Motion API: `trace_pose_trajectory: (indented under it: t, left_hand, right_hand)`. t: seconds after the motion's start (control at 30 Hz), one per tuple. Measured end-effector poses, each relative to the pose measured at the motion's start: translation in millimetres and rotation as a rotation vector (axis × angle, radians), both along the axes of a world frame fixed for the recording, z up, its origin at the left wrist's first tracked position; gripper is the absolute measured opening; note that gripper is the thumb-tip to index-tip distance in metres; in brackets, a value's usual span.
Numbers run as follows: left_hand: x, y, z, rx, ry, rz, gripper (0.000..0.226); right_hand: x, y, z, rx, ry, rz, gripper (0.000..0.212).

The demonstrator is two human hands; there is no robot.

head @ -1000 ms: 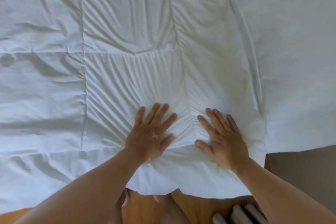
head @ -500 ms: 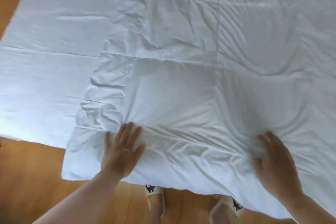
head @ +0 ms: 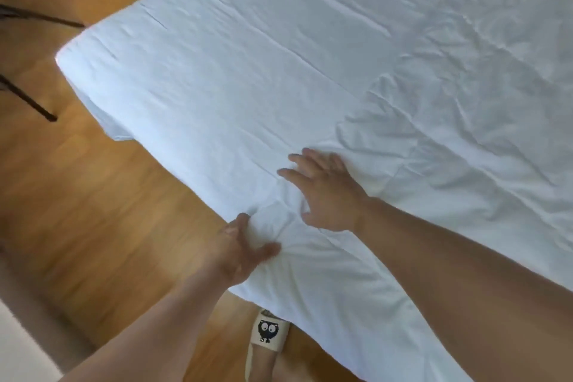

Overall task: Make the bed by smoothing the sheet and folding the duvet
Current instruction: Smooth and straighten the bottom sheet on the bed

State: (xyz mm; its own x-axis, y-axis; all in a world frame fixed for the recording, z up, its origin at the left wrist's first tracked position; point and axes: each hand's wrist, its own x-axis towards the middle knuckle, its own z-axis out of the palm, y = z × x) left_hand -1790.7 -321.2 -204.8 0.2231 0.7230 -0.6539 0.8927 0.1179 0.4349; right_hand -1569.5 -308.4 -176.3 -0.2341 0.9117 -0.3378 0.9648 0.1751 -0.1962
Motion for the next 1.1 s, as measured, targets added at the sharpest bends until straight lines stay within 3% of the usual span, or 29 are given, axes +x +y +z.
trace_pose_trajectory:
  t: [0.13, 0.23, 0.3, 0.37, 0.43, 0.5, 0.63, 0.8, 0.87, 0.93, 1.03, 1.1]
  left_hand:
    - [-12, 12, -5, -0.191, -0.054, -0.089, 0.075]
    - [-18, 3, 0, -0.18, -0.072, -0.144, 0.065]
    - [-18, -11, 11, -0.145, -0.064, -0.149, 0.058]
    - [-9, -29, 29, -0.095, -0.062, -0.153, 0.046]
    - [9, -50, 54, -0.063, -0.086, -0.18, 0.039]
    - [33, -73, 81, -0.022, -0.133, -0.263, 0.035]
    - [90, -121, 125, 0.015, -0.25, -0.516, 0.03]
    - [174, -200, 160, -0.092, -0.383, -0.656, 0.029]
    - [202, -226, 171, -0.132, -0.401, -0.673, 0.03]
    - [233, -253, 182, -0.191, -0.424, -0.674, 0.031]
    - [268, -277, 190, -0.322, -0.438, -0.654, 0.035]
    - [297, -300, 196, -0.377, -0.431, -0.691, 0.039]
  right_hand:
    - [-8, 53, 9, -0.355, -0.263, 0.25, 0.097]
    - [-18, 52, 10, -0.409, -0.341, 0.314, 0.077]
    - [-20, 40, 12, -0.361, -0.318, 0.279, 0.05]
    - [-13, 25, 19, -0.296, -0.23, 0.197, 0.031]
    - [5, -2, 29, -0.2, -0.125, 0.092, 0.026]
    - [32, -42, 38, 0.026, -0.037, 0.007, 0.018]
    - [97, -155, 64, 0.303, 0.18, -0.24, 0.031]
    - [139, -296, 113, 0.296, 0.372, -0.728, 0.071]
    - [138, -345, 129, 0.28, 0.591, -0.957, 0.076]
    - [136, -397, 148, 0.234, 0.875, -1.24, 0.068]
    - [128, -451, 166, 0.2, 1.093, -1.409, 0.042]
    - [128, -486, 175, 0.223, 1.22, -1.454, 0.055]
